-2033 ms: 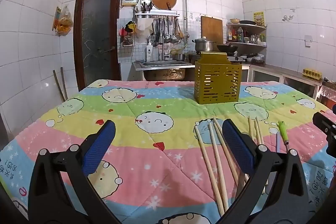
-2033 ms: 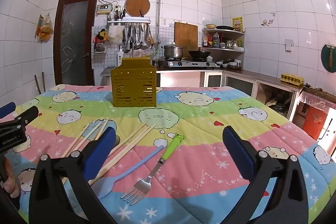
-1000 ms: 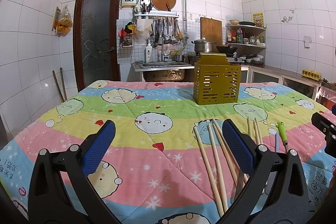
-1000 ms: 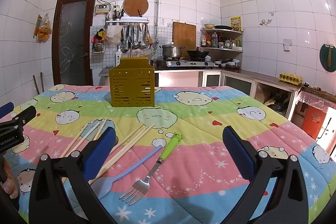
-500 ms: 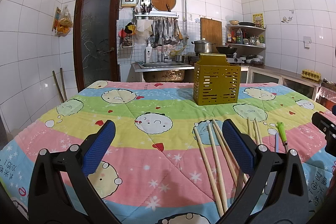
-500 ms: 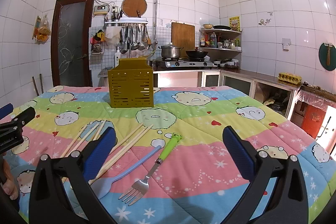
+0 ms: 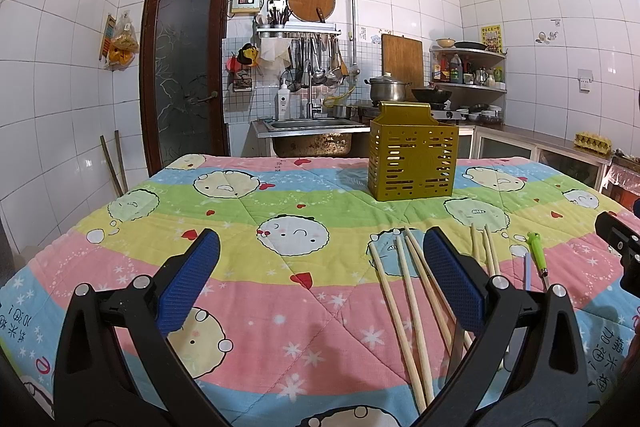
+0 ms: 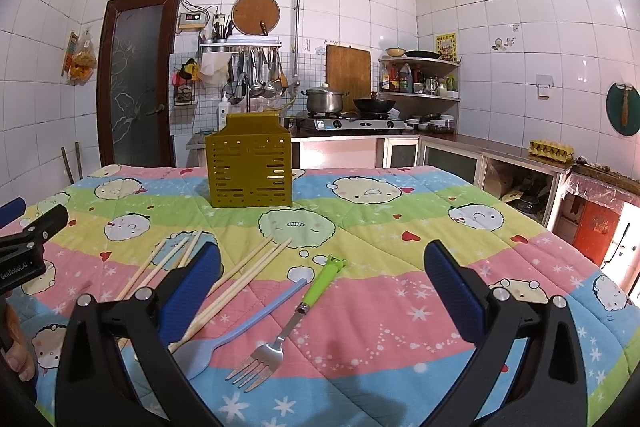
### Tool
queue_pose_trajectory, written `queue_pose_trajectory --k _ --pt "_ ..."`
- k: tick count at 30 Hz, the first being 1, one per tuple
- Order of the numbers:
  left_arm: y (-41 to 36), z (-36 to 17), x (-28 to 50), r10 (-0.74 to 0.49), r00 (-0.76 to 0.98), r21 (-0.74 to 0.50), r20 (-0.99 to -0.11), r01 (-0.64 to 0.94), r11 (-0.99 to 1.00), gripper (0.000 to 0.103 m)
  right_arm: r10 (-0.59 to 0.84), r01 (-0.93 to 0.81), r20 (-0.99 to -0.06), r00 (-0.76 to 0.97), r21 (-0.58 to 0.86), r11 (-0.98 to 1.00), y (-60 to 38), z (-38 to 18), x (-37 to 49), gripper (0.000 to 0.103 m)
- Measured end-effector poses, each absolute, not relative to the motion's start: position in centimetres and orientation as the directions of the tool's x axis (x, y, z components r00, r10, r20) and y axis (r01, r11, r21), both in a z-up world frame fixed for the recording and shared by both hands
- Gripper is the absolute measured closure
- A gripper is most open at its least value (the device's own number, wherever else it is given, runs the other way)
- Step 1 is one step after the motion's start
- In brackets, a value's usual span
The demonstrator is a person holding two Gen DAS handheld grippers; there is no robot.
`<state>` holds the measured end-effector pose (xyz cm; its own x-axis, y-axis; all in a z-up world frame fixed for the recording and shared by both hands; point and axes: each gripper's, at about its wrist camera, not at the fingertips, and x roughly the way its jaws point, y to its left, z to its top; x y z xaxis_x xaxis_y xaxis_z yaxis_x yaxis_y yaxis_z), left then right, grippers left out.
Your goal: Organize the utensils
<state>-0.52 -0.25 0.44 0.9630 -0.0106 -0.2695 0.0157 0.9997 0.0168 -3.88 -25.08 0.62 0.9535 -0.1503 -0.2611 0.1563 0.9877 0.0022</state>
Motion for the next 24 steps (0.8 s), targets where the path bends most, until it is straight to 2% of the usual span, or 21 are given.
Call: queue_pose_trajectory --k 24 --pt "-0.11 0.77 -0.65 -0.005 0.966 0.022 -0.258 0.011 1.0 0.005 -0.154 0.159 -0.251 0.956 -0.001 0.987 -25.05 0.74 -4.11 0.004"
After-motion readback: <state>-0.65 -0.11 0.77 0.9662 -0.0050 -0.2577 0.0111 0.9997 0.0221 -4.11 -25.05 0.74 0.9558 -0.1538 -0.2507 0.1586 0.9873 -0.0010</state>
